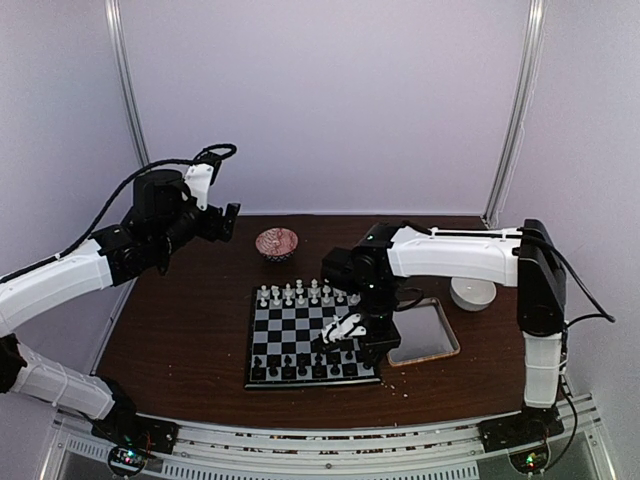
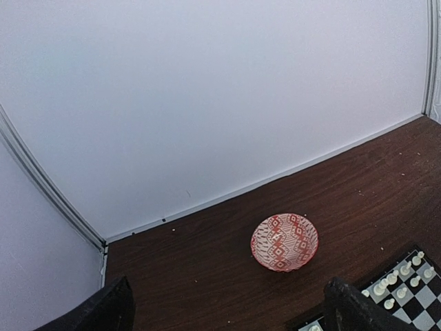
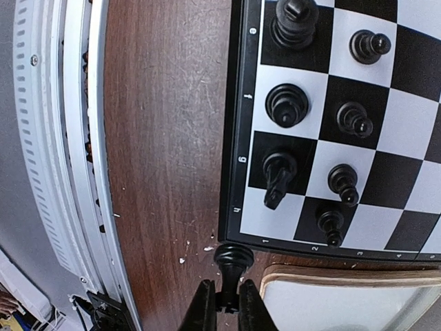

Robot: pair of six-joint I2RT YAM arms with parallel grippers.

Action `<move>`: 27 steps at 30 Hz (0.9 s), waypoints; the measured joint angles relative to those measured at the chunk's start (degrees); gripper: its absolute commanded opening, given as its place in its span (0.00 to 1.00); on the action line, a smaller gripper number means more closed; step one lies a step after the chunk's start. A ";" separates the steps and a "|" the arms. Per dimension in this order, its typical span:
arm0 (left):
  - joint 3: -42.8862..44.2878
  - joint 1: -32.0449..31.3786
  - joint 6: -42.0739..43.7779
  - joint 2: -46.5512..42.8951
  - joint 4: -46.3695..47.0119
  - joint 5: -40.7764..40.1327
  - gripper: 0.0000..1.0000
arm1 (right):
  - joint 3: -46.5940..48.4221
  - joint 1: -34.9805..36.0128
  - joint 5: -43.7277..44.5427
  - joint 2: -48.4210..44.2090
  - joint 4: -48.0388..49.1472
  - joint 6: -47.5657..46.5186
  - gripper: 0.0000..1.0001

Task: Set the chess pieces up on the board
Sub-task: Pick up the rook from a8.

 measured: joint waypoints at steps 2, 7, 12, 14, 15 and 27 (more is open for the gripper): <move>0.00 0.00 0.00 0.00 0.00 0.00 0.98 | 0.57 0.02 0.24 0.59 -0.50 0.02 0.07; 0.00 0.00 -0.02 0.00 0.00 0.00 0.98 | 1.20 0.07 0.46 1.77 -1.09 0.07 0.08; 0.00 0.00 -0.07 0.00 0.00 0.00 0.98 | 1.79 0.07 0.66 2.99 -1.62 0.07 0.08; 0.00 0.00 -0.11 0.00 0.00 0.00 0.98 | 2.08 0.07 0.70 3.50 -1.79 0.07 0.08; 0.00 0.00 -0.15 0.00 0.00 0.00 0.98 | 2.14 0.07 0.76 3.69 -1.77 0.09 0.08; 0.00 0.00 -0.22 0.00 -0.02 0.00 0.98 | 3.26 0.20 1.68 6.25 -2.05 0.24 0.09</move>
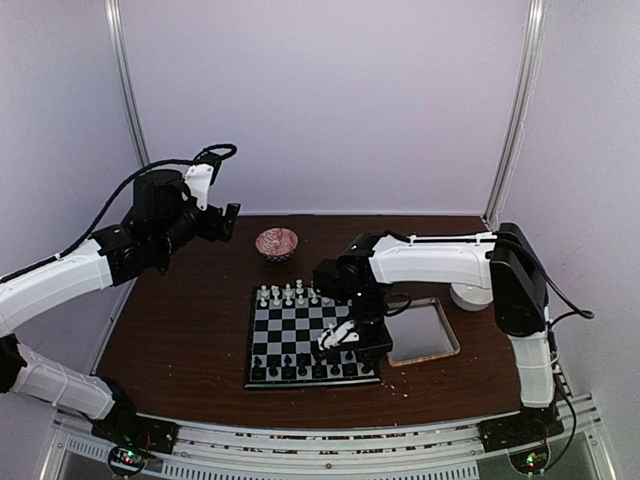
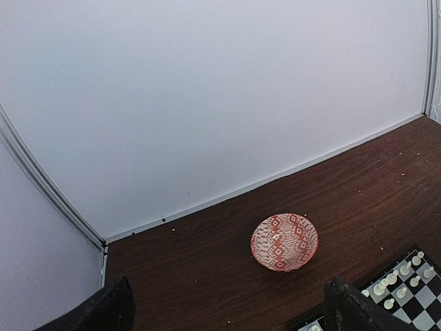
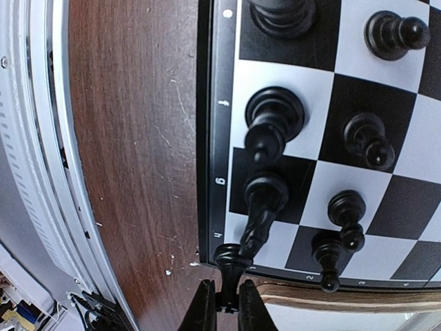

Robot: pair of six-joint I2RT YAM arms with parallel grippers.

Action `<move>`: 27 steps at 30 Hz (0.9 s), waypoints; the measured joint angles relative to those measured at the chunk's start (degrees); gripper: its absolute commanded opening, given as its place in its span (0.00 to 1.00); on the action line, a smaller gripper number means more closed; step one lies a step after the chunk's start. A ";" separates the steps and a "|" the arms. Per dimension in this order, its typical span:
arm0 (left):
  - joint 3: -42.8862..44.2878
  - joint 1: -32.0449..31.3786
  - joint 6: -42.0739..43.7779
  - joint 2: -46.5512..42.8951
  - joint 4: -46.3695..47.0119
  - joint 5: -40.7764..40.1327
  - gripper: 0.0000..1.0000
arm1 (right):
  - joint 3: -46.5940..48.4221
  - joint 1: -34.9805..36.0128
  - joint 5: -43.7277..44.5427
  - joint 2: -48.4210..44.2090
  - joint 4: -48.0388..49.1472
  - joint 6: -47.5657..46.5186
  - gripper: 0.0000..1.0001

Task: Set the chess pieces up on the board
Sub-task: Pick up the rook from a8.

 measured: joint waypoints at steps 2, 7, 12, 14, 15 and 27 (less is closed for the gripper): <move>0.00 0.00 0.00 0.00 0.00 0.02 0.98 | 0.02 0.00 0.07 0.09 -0.02 0.00 0.10; 0.00 0.00 -0.04 0.00 0.00 0.04 0.98 | 0.76 0.00 0.46 0.11 -0.07 0.02 0.11; 0.00 0.00 -0.04 0.00 0.00 0.04 0.98 | 1.05 0.00 0.90 0.22 -0.04 0.17 0.12; 0.00 0.00 -0.04 0.00 0.00 0.04 0.98 | 1.05 0.00 1.09 0.44 -0.04 0.17 0.12; 0.00 0.00 -0.04 0.00 0.00 0.04 0.98 | 1.05 0.00 1.22 0.66 -0.04 0.17 0.12; 0.00 0.00 -0.15 0.00 -0.02 0.07 0.98 | 1.05 0.02 1.97 1.64 0.02 0.22 0.24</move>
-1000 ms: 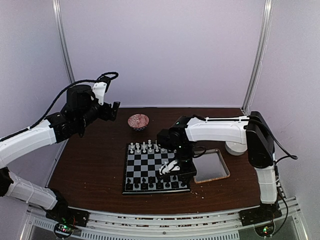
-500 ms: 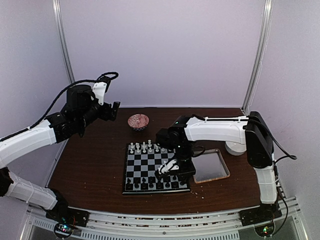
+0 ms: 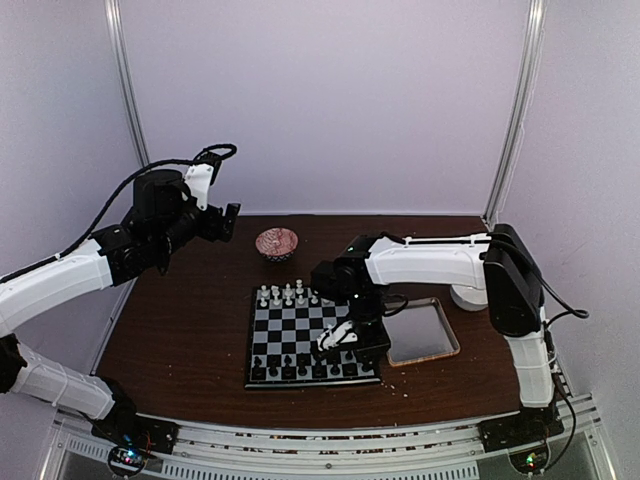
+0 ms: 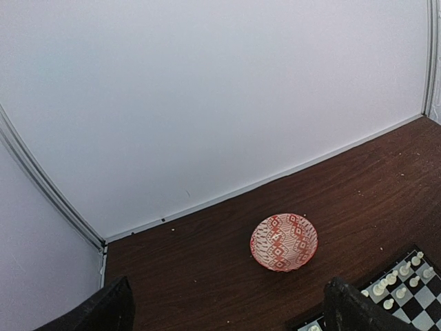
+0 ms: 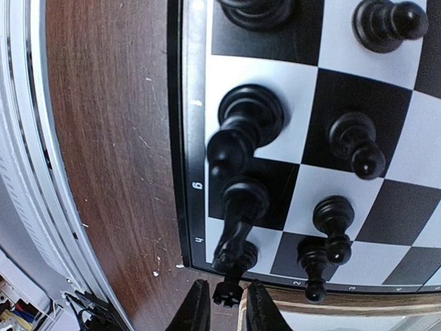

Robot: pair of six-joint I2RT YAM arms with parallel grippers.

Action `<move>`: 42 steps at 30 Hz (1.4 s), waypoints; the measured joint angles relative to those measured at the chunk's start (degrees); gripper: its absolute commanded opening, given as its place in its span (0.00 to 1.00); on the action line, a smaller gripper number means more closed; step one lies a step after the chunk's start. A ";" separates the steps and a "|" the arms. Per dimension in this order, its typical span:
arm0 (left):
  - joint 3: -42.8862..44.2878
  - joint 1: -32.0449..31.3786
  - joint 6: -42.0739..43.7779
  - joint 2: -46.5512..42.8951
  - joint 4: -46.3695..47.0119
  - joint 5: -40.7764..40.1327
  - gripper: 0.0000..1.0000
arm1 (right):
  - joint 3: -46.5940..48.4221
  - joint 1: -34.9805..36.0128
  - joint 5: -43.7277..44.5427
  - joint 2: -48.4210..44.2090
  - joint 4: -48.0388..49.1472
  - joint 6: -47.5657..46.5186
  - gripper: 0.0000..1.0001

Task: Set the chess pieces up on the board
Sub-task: Pick up the rook from a8, then reset both arms

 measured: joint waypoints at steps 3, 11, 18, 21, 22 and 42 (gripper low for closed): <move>0.00 0.00 0.00 0.00 0.00 0.00 0.98 | 0.00 0.00 -0.02 0.00 0.07 0.04 0.25; 0.00 0.00 0.00 0.00 0.00 0.02 0.98 | 0.00 0.00 -0.07 0.00 0.09 0.02 0.25; 0.00 0.00 0.09 0.00 0.00 -0.09 0.98 | 0.00 -0.15 -0.04 -0.70 0.09 0.48 0.32; 0.00 0.02 0.24 0.02 0.00 -0.79 0.98 | 0.04 -0.92 -0.13 -3.58 -0.20 0.48 0.33; 0.00 0.04 0.39 0.02 0.00 -0.98 0.98 | 0.15 -1.42 -0.48 -5.40 -0.52 0.39 0.34; 2.34 6.03 -8.33 -3.32 -10.84 -14.05 0.98 | -26.16 -44.83 2.75 -52.00 43.06 23.80 0.99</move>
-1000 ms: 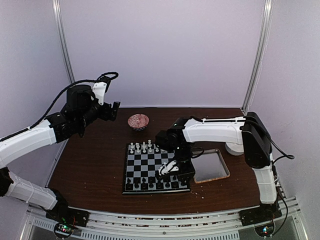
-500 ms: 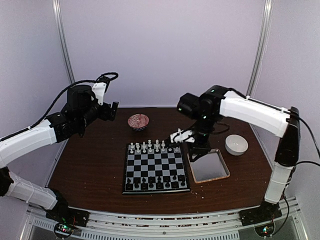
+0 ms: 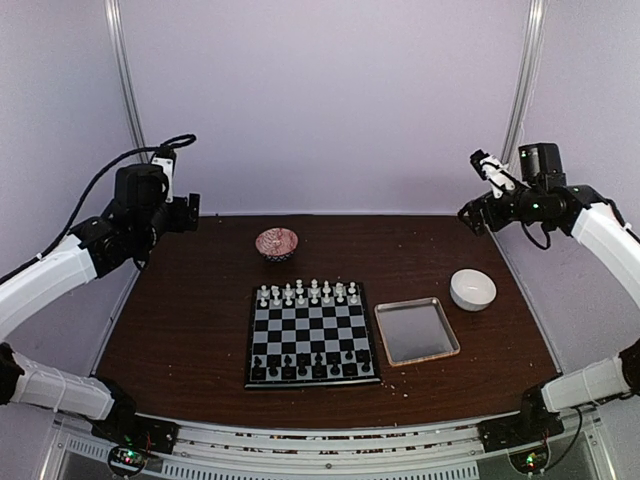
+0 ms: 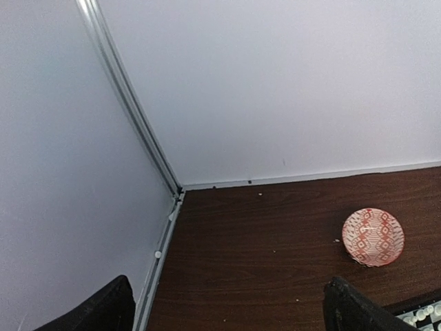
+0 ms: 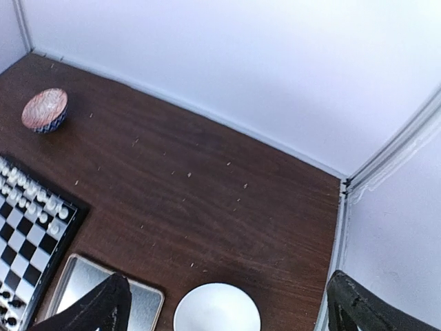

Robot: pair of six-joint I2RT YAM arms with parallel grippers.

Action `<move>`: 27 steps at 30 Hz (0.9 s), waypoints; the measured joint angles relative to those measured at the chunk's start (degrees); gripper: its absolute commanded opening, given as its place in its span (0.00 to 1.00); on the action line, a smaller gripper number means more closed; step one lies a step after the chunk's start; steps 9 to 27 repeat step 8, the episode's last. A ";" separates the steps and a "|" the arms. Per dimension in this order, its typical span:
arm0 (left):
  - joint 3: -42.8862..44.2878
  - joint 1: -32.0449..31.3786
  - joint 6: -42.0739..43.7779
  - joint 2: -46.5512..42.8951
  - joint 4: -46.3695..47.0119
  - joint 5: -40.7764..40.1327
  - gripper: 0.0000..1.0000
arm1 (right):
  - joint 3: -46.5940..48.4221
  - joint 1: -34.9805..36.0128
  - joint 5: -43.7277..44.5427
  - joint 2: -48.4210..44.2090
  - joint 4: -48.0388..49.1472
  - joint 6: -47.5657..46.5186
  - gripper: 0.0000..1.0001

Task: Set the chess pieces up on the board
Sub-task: Reset both arms

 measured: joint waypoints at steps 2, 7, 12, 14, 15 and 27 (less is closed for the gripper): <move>-0.85 0.81 -1.14 -1.38 -0.22 -1.33 0.98 | -5.95 -0.83 2.84 -4.61 7.41 3.50 0.99; -5.92 2.71 -3.04 -5.46 1.29 -3.21 0.98 | -17.59 -1.14 8.11 -12.22 18.27 10.91 1.00; -6.84 3.26 -3.26 -5.60 1.66 -3.34 0.98 | -18.75 -1.44 8.37 -12.74 19.41 12.04 0.99; -6.84 3.26 -3.26 -5.60 1.66 -3.34 0.98 | -18.75 -1.44 8.37 -12.74 19.41 12.04 0.99; -6.84 3.26 -3.26 -5.60 1.66 -3.34 0.98 | -18.75 -1.44 8.37 -12.74 19.41 12.04 0.99; -6.84 3.26 -3.26 -5.60 1.66 -3.34 0.98 | -18.75 -1.44 8.37 -12.74 19.41 12.04 0.99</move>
